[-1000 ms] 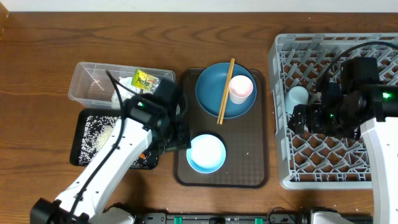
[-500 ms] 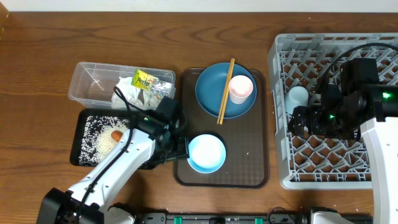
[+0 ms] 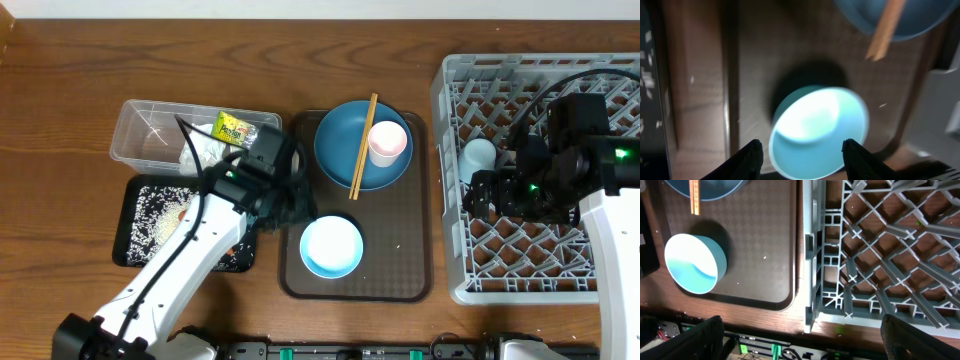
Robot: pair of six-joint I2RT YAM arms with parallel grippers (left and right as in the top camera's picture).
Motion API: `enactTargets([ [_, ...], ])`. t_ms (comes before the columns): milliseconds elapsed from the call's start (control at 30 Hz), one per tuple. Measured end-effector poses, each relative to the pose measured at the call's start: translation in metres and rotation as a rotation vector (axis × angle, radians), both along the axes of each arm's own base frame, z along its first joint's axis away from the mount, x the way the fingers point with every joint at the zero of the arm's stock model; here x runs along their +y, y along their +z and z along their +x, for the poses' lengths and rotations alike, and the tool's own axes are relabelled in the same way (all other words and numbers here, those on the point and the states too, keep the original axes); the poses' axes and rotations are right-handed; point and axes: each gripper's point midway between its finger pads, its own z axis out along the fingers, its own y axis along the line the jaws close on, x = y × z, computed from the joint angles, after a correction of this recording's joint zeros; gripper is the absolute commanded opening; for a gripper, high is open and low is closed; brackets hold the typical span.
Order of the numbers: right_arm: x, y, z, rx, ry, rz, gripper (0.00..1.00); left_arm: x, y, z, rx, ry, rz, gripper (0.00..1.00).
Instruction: Sort waste into correct bins and load items into the dishwasher rack
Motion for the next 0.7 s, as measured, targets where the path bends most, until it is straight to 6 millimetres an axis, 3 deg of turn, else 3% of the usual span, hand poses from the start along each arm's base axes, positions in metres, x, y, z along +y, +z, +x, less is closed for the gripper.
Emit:
enactTargets([
  [133,0.0,0.0,0.0,0.0,0.0,0.0,0.99,-0.008,0.018,0.015,-0.065,-0.002,-0.032,0.51],
  [233,0.0,0.0,0.0,0.0,0.0,0.0,0.99,-0.014,0.02,0.017,-0.084,-0.015,-0.041,0.51],
  [433,0.0,0.0,0.0,0.0,0.0,0.0,0.99,-0.05,0.024,0.024,-0.165,-0.097,-0.089,0.51],
  [567,0.0,0.0,0.0,0.001,0.0,0.0,0.99,-0.073,0.018,0.029,-0.203,-0.143,-0.101,0.51],
  [700,0.0,0.0,-0.001,0.004,0.0,0.0,0.99,-0.078,0.007,0.039,-0.229,-0.138,-0.067,0.51],
])
